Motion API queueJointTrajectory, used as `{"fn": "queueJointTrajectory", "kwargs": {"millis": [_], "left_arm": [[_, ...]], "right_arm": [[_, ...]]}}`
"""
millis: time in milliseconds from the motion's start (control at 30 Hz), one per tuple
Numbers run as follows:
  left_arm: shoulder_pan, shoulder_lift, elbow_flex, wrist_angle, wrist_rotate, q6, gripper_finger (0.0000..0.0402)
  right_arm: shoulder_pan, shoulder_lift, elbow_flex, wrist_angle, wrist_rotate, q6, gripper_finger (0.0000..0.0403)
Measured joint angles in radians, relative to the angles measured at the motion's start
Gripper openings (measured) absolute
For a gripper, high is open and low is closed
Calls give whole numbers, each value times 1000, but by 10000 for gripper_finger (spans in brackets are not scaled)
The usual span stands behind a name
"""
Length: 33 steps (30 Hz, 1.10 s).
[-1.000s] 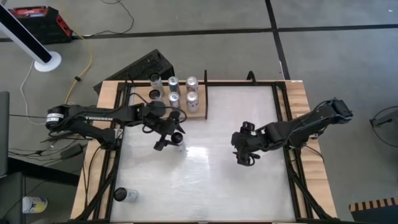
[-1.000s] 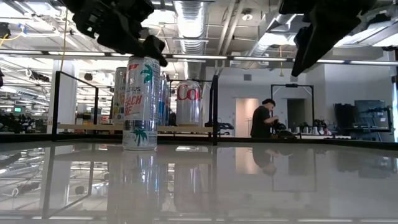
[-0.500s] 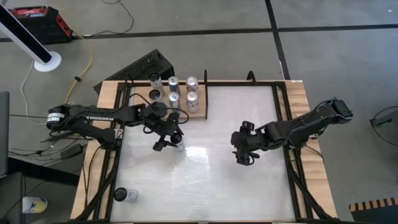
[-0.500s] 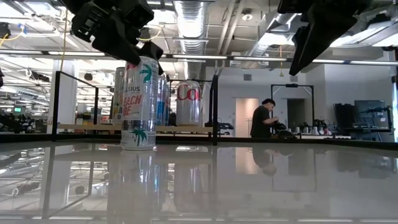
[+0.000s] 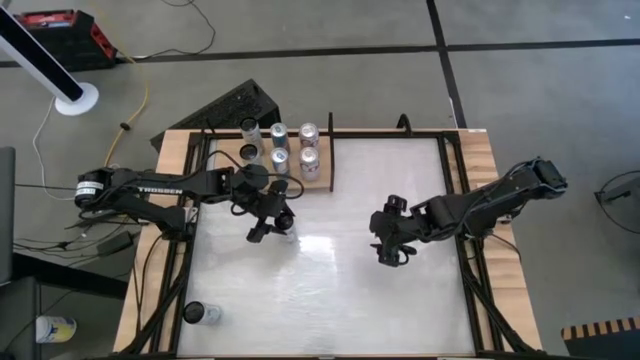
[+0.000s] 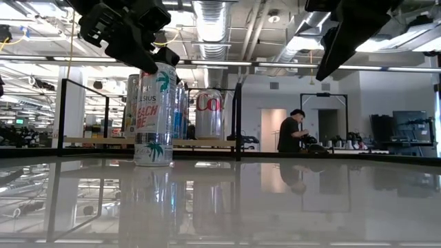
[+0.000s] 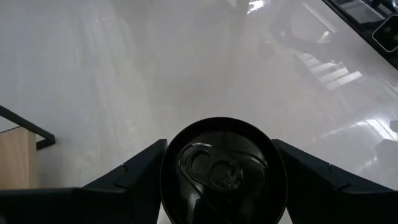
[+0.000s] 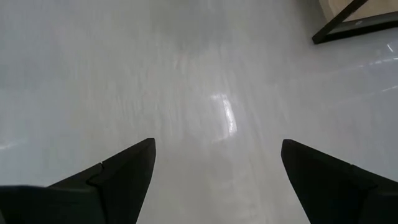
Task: Place canned beverage on shelf
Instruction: Put the right red soda can on the shelf
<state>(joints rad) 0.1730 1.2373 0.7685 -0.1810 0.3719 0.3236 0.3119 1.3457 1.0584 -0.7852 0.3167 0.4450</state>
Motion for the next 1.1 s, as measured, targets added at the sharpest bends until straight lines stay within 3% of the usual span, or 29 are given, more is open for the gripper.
{"fn": "queueJointTrajectory", "kwargs": {"millis": [467, 1100], "left_arm": [[-3, -57, 54, -77, -6, -80, 238], [-2, -407, 55, -261, -206, -233, 245]], "right_arm": [[2, 0, 0, 10, 0, 0, 373], [2, 0, 0, 41, 0, 16, 373]]}}
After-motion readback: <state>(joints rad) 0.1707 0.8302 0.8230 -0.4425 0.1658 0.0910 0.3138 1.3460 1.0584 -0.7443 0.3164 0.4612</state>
